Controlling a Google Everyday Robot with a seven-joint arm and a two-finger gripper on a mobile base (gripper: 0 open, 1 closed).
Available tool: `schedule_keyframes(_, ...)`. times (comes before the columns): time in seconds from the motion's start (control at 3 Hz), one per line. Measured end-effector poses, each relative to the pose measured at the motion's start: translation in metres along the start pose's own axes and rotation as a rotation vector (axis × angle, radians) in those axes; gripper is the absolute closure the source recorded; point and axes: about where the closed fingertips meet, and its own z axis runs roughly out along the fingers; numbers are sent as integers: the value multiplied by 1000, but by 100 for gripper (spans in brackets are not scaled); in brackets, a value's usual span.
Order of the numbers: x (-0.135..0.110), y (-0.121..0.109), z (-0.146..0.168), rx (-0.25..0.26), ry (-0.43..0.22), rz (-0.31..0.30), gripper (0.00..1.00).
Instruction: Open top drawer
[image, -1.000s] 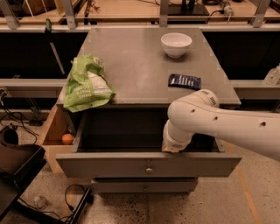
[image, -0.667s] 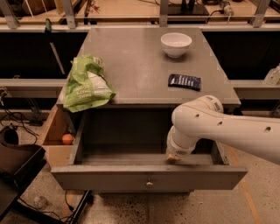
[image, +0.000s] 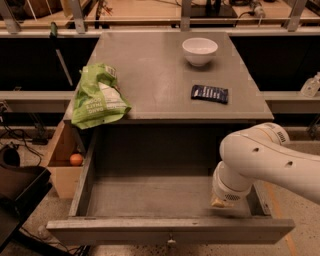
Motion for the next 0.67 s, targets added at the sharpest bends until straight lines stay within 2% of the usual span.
schedule_keyframes(0.67, 50, 75, -42, -72, 68, 16, 100)
